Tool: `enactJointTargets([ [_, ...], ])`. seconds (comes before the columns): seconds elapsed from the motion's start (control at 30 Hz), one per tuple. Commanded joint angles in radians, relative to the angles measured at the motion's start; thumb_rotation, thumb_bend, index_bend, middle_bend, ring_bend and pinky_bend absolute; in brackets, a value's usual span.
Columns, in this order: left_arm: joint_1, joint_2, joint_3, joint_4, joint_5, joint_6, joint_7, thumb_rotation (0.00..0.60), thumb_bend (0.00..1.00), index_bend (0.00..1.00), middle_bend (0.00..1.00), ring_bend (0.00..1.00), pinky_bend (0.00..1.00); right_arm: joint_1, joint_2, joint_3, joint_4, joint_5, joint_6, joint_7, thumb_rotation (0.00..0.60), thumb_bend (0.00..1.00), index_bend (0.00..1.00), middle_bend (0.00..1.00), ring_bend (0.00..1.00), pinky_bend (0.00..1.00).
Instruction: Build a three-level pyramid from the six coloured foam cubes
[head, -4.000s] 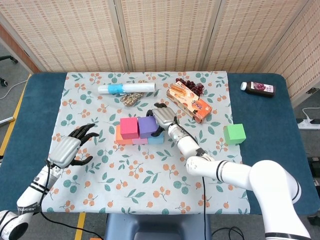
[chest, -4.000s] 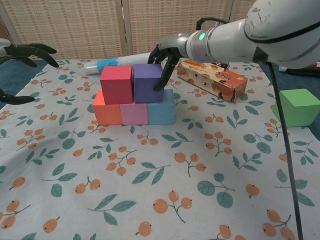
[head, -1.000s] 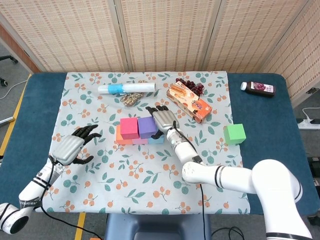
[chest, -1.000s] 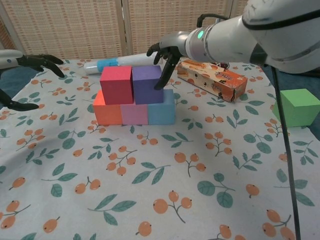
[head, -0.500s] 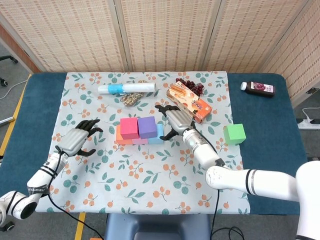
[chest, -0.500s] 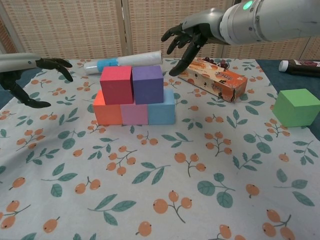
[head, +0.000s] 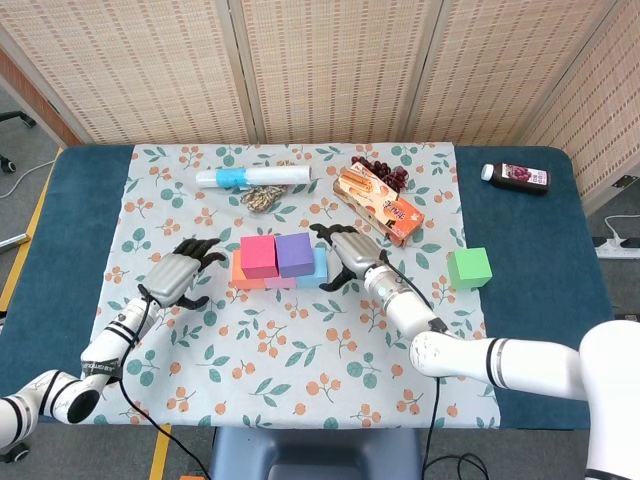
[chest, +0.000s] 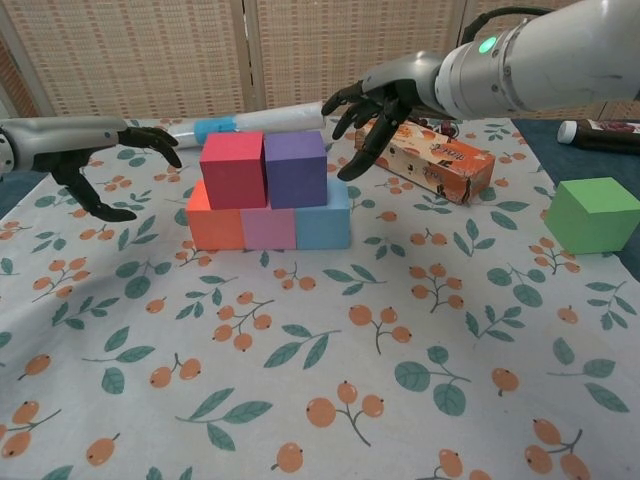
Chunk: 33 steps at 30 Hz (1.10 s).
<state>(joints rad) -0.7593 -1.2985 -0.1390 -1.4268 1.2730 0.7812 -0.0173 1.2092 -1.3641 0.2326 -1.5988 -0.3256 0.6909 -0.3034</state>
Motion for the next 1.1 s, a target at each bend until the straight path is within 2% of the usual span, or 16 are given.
enactJointTargets([
  [0.03,-0.003,-0.005,-0.003,0.002,-0.007,-0.001,0.004,0.6,0.29,0.17,0.0,0.0,0.0,0.0,-0.002,-0.003,0.003,-0.004,-0.002,0.005,0.6,0.11,0.0,0.13,0.0,0.0],
  [0.5,-0.04,-0.036,-0.007,0.026,-0.037,-0.025,0.054,0.6,0.29,0.17,0.0,0.0,0.0,0.021,-0.035,-0.019,0.031,-0.02,-0.03,0.049,0.6,0.11,0.0,0.13,0.0,0.0],
  [1.1,-0.06,-0.038,0.007,0.034,-0.025,-0.037,0.057,0.6,0.29,0.18,0.0,0.0,0.0,0.017,-0.017,-0.05,-0.004,-0.035,0.001,0.065,0.6,0.11,0.0,0.13,0.0,0.0],
])
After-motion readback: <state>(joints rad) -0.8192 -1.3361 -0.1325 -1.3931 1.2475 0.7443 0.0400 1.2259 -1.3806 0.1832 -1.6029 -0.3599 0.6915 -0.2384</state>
